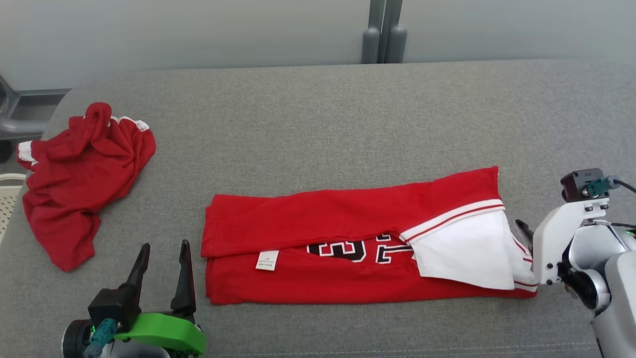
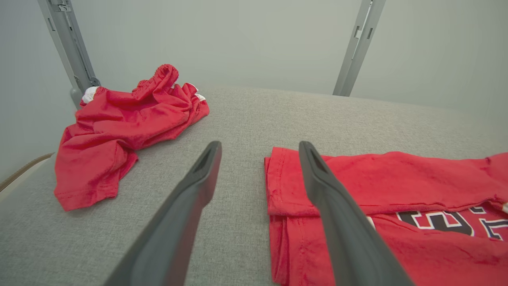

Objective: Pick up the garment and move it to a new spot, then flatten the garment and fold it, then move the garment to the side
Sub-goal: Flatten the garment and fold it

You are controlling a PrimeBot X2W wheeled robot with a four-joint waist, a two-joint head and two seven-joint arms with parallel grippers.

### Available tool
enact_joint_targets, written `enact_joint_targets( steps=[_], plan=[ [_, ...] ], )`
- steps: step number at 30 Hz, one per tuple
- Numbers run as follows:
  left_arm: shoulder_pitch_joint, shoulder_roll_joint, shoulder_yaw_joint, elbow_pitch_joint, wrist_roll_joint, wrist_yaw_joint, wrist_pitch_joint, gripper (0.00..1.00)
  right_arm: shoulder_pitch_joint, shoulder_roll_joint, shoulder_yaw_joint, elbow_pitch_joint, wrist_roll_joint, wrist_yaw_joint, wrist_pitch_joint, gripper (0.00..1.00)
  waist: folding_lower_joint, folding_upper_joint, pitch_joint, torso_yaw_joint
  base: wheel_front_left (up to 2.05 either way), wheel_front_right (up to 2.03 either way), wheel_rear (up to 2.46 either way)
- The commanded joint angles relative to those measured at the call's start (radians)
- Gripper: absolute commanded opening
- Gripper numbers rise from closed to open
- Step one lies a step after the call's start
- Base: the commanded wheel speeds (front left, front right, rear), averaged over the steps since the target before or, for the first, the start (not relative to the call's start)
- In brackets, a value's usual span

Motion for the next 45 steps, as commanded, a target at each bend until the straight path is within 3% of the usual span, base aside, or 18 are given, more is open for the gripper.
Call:
enact_joint_targets(
  steps=[1,5,11,20,31,32,33,34,35,45],
  plan=[
    [-0.021,0.001,0.002,0.001,0.011,-0.005,-0.003,1.0,-0.019,-0.014,-0.006,0.014,-0.002,-0.001,0.037,1.0,0.0,0.0,0.041,-0.012,0.0,0.0,0.0],
    [-0.045,0.0,0.003,0.006,0.02,-0.014,-0.003,1.0,-0.087,-0.032,0.007,0.051,0.013,-0.001,0.133,1.0,0.0,0.0,0.077,-0.012,0.0,0.0,0.0],
    [-0.086,-0.003,0.005,0.014,0.03,-0.028,-0.003,1.0,-0.145,-0.039,0.024,0.119,0.026,-0.001,0.166,1.0,0.0,0.0,0.123,0.0,0.0,0.0,0.0],
    [-0.113,-0.009,0.015,0.03,0.036,-0.04,-0.003,1.0,-0.184,-0.039,0.04,0.171,0.052,-0.001,0.12,1.0,0.0,0.0,0.158,0.019,0.0,0.0,0.0],
    [-0.139,-0.021,0.02,0.035,0.049,-0.052,-0.003,1.0,-0.193,-0.019,0.047,0.231,0.095,-0.001,0.163,1.0,0.0,0.0,0.181,0.045,0.0,0.0,0.0],
    [-0.14,-0.022,0.02,0.036,0.051,-0.053,-0.003,1.0,-0.195,-0.013,0.045,0.238,0.107,0.0,0.17,0.82,0.0,0.0,0.182,0.047,0.0,0.0,0.0],
    [-0.141,-0.023,0.021,0.037,0.052,-0.054,-0.003,1.0,-0.195,-0.009,0.045,0.242,0.111,0.0,0.178,0.35,0.0,0.0,0.182,0.048,0.0,0.0,0.0],
    [-0.141,-0.024,0.022,0.039,0.052,-0.055,-0.003,1.0,-0.195,-0.01,0.047,0.245,0.112,0.0,0.183,0.1,0.0,0.0,0.182,0.05,0.0,0.0,0.0],
    [-0.142,-0.024,0.023,0.04,0.053,-0.055,-0.003,1.0,-0.194,-0.011,0.044,0.25,0.112,0.0,0.188,0.0,0.0,0.0,0.182,0.051,0.0,0.0,0.0],
    [-0.123,-0.028,0.035,0.049,0.063,-0.059,-0.003,1.0,-0.207,-0.03,-0.05,0.279,0.061,-0.002,0.174,0.0,0.0,0.0,0.163,0.043,0.0,0.0,0.0]
  ],
)
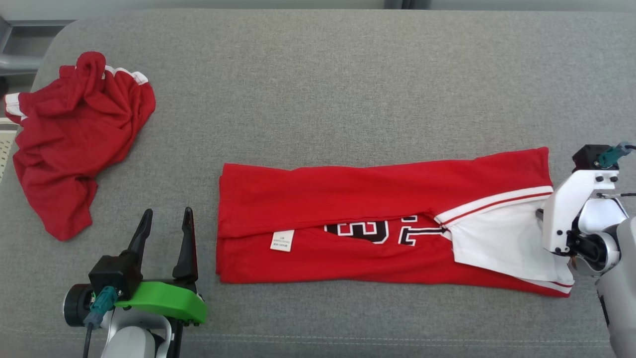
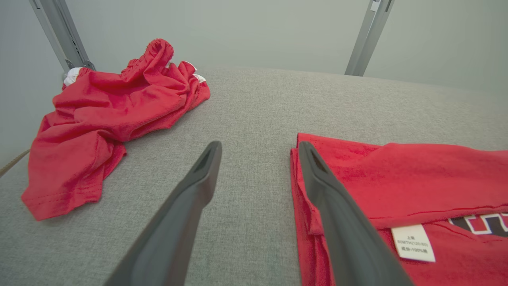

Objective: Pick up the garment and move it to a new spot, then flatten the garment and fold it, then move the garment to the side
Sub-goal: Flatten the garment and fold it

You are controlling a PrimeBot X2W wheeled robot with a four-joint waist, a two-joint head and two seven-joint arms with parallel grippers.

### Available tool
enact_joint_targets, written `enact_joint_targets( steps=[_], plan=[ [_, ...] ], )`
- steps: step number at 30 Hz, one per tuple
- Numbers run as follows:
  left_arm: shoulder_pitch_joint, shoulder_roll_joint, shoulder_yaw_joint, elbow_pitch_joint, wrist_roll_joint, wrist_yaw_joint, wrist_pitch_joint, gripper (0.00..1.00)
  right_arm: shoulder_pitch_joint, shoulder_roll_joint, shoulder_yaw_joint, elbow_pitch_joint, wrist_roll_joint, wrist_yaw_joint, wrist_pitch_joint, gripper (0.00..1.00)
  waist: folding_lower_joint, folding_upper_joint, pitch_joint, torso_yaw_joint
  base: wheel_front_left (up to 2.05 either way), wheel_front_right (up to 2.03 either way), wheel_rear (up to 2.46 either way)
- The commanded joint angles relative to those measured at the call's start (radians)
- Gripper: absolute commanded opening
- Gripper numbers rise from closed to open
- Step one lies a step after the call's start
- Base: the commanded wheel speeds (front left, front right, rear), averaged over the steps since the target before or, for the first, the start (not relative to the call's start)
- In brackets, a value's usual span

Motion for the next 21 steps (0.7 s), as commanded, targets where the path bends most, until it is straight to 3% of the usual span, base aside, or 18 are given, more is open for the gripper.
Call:
enact_joint_targets(
  steps=[1,14,21],
  plan=[
    [0.006,-0.001,0.003,-0.001,0.008,-0.001,-0.003,1.0,0.004,-0.016,-0.013,0.009,-0.011,-0.003,-0.003,0.0,-0.0001,-0.0001,-0.006,-0.004,0.0,0.0,0.0],
    [0.033,-0.002,-0.002,0.016,0.014,-0.007,-0.003,1.0,0.02,-0.081,-0.181,-0.041,-0.138,-0.003,-0.003,0.0,-0.0001,-0.0001,-0.034,-0.043,0.0,0.0,0.0],
    [0.03,0.0,-0.009,0.035,0.012,-0.012,-0.003,1.0,0.004,-0.095,-0.206,-0.058,-0.216,-0.002,0.007,0.0,-0.0001,-0.0001,-0.051,-0.05,0.0,0.0,0.0]
  ],
)
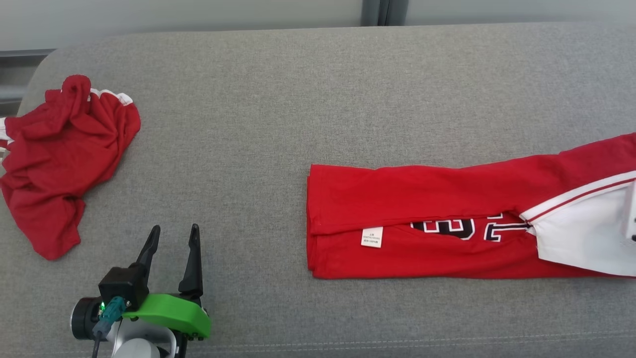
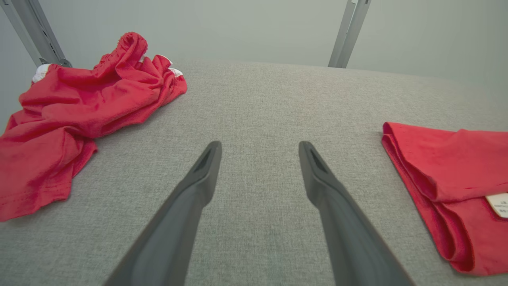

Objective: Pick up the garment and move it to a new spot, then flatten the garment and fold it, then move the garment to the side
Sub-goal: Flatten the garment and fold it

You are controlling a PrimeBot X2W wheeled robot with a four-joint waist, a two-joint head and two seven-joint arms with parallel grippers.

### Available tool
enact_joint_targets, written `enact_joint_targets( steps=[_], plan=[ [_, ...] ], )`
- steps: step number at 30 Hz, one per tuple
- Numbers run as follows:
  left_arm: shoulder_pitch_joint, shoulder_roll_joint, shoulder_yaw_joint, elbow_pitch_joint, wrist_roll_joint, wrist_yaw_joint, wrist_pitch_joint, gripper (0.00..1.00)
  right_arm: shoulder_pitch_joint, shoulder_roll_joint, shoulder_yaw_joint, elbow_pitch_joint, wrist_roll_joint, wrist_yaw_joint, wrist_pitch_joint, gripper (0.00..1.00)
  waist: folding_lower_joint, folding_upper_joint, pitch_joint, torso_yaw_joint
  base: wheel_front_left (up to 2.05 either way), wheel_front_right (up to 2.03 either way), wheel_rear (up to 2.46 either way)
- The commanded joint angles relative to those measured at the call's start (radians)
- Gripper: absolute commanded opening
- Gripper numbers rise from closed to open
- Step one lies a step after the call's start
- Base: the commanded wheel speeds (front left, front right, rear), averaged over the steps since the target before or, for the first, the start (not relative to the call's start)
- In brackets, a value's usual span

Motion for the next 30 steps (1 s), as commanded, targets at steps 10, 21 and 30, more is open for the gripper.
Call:
enact_joint_targets(
  steps=[10,21,30],
  plan=[
    [0.018,0.0,0.001,0.006,-0.003,0.0,-0.003,1.0,0.028,0.08,0.168,-0.105,0.128,-0.002,0.085,0.0,0.0,0.0,-0.044,0.011,0.0,0.0,0.0],
    [0.028,-0.003,-0.002,0.008,-0.009,0.0,-0.003,1.0,-0.018,0.18,0.343,-0.128,0.258,-0.002,0.107,0.0,0.0,0.0,-0.061,0.035,0.0,0.0,0.0],
    [0.013,-0.008,-0.01,0.018,-0.012,-0.001,-0.003,1.0,-0.101,0.275,0.47,-0.023,0.303,-0.001,0.059,0.0,0.0,0.0,-0.059,0.073,0.0,0.0,0.0]
  ],
)
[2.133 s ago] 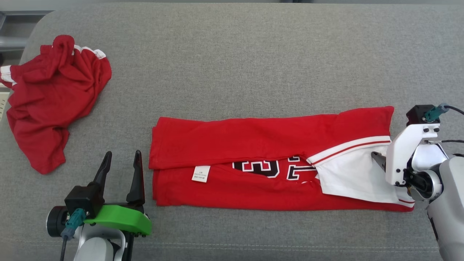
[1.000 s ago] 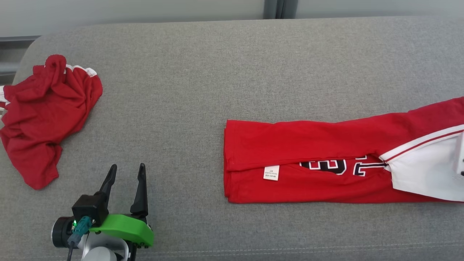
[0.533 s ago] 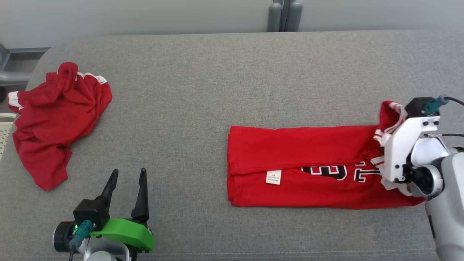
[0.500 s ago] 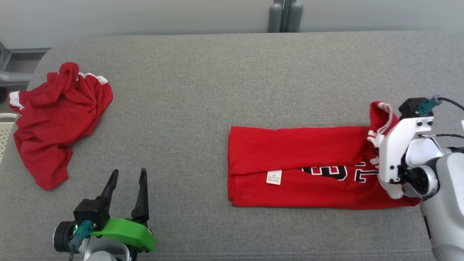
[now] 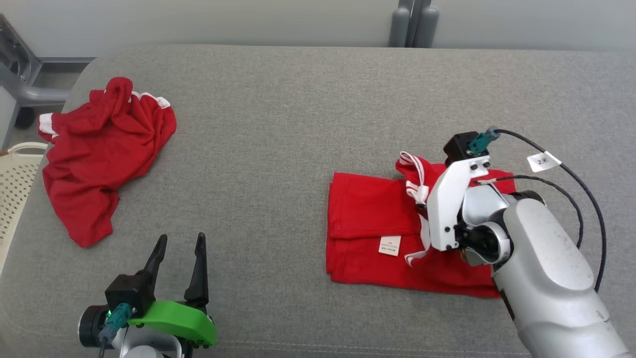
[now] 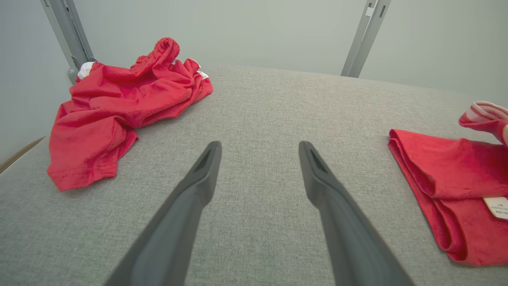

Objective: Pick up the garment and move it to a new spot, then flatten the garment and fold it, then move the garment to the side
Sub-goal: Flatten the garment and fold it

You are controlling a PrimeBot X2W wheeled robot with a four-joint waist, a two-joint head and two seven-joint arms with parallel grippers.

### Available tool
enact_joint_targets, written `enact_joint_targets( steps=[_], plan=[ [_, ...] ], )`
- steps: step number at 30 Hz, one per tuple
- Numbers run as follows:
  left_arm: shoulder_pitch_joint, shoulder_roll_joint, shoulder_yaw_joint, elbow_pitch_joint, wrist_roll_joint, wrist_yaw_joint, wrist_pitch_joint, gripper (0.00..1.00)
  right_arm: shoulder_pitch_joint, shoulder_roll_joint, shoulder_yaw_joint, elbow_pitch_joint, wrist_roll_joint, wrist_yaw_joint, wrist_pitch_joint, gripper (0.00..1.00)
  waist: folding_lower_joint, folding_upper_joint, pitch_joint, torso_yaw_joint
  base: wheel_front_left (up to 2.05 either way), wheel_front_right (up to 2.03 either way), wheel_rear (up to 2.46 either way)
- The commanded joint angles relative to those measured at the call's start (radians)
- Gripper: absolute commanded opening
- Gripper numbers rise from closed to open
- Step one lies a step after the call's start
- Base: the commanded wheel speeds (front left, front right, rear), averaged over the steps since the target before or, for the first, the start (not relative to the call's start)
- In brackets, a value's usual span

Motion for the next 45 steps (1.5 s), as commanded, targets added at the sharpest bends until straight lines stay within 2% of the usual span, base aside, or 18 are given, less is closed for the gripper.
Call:
enact_joint_targets(
  steps=[1,14,37,38,39,45],
  plan=[
    [-0.007,-0.001,-0.001,0.002,-0.002,0.003,-0.003,1.0,-0.015,0.004,0.013,0.01,0.01,-0.001,-0.009,0.0,0.0,0.0,0.001,0.009,0.0,0.0,0.0],
    [-0.01,-0.008,0.007,-0.007,-0.009,0.002,-0.003,1.0,-0.086,0.05,0.138,0.134,0.079,-0.001,-0.068,0.0,0.0,0.0,0.006,0.04,0.0,0.0,0.0],
    [0.002,-0.02,-0.005,0.014,-0.003,-0.005,-0.003,1.0,-0.155,0.062,0.283,0.302,0.242,-0.001,-0.193,0.0,0.0,0.0,-0.016,0.081,0.0,0.0,0.0],
    [0.005,-0.02,-0.004,0.014,-0.003,-0.005,-0.003,1.0,-0.157,0.062,0.293,0.306,0.246,-0.001,-0.196,0.08,0.0,0.0,-0.018,0.082,0.0,0.0,0.0],
    [0.008,-0.02,-0.002,0.015,-0.003,-0.005,-0.003,1.0,-0.159,0.062,0.298,0.309,0.249,-0.001,-0.205,1.0,0.0,0.0,-0.019,0.082,0.0,0.0,0.0],
    [0.026,-0.021,0.003,0.012,0.001,0.003,-0.003,1.0,-0.171,0.061,0.28,0.323,0.26,-0.001,-0.273,1.0,0.0,0.0,-0.038,0.072,0.0,0.0,0.0]
  ],
)
